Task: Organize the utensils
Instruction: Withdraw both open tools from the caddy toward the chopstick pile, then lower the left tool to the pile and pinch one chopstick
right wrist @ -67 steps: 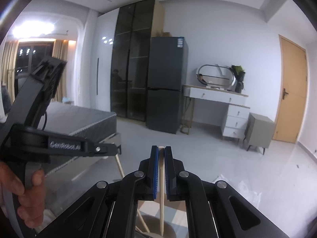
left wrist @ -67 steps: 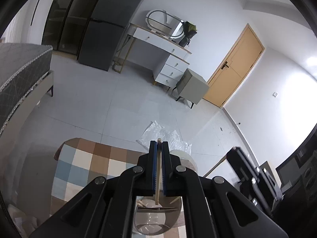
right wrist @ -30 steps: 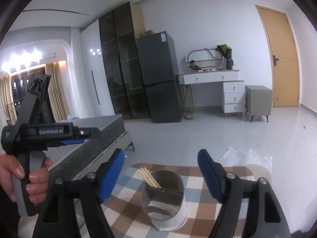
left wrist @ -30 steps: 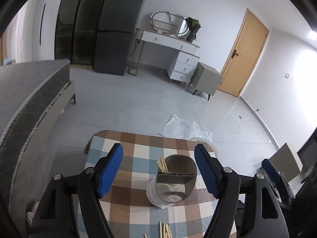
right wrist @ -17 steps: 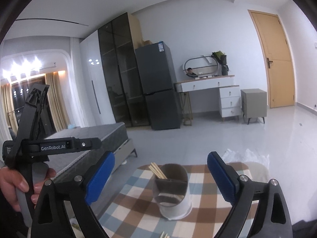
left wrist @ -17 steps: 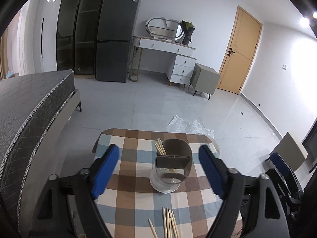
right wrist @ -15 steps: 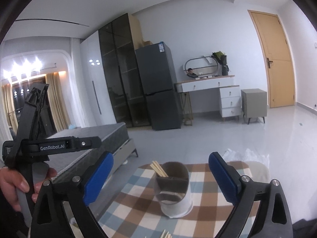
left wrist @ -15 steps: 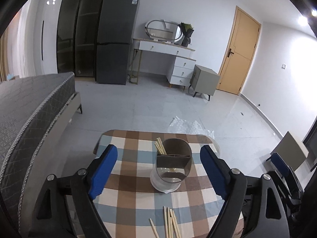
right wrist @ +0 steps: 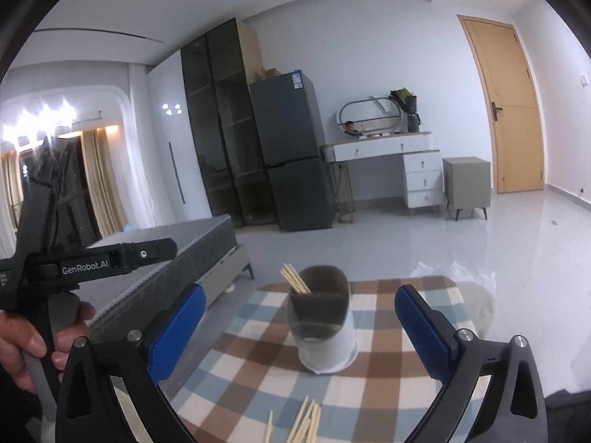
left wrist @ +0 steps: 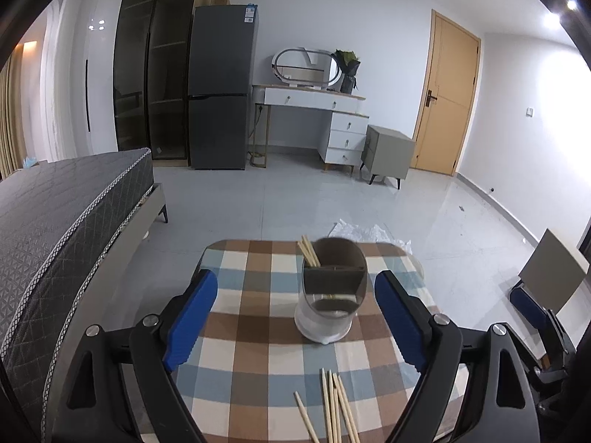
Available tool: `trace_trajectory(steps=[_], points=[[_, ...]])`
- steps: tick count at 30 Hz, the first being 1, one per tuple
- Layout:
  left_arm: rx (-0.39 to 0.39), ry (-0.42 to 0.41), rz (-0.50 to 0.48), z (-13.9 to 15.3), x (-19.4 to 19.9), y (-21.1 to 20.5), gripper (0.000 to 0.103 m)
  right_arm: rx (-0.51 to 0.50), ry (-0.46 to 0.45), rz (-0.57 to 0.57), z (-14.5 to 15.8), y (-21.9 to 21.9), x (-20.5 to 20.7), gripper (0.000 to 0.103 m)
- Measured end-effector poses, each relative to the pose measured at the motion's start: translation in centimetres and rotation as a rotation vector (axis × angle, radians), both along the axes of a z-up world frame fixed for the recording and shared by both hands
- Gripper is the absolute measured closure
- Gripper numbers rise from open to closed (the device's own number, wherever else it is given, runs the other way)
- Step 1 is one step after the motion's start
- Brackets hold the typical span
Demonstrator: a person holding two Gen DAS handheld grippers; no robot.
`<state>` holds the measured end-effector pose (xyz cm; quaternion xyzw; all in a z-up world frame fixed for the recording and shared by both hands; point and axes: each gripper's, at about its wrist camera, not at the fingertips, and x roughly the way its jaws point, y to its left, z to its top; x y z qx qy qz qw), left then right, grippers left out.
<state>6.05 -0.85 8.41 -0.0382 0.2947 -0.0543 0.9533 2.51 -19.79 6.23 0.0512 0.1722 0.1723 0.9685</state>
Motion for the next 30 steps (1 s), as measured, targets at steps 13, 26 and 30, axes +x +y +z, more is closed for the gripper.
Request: trace_trajectory(steps=[13, 26, 30], points=[[0.003, 0.102, 0.037, -4.8, -1.1, -0.1, 0.019, -0.066, 0.025, -0.027, -4.9, 0.4, -2.2, 0.000], [-0.037, 0.366, 0.046, -12.7, 0.1, 0.6, 0.019, -0.028, 0.192, -0.024, -8.4, -0.5, -1.3, 0.000], [-0.041, 0.478, 0.018, -15.5, 0.8, 0.0, 0.019, -0.027, 0.260, -0.008, -9.1, -0.2, -0.8, 0.000]])
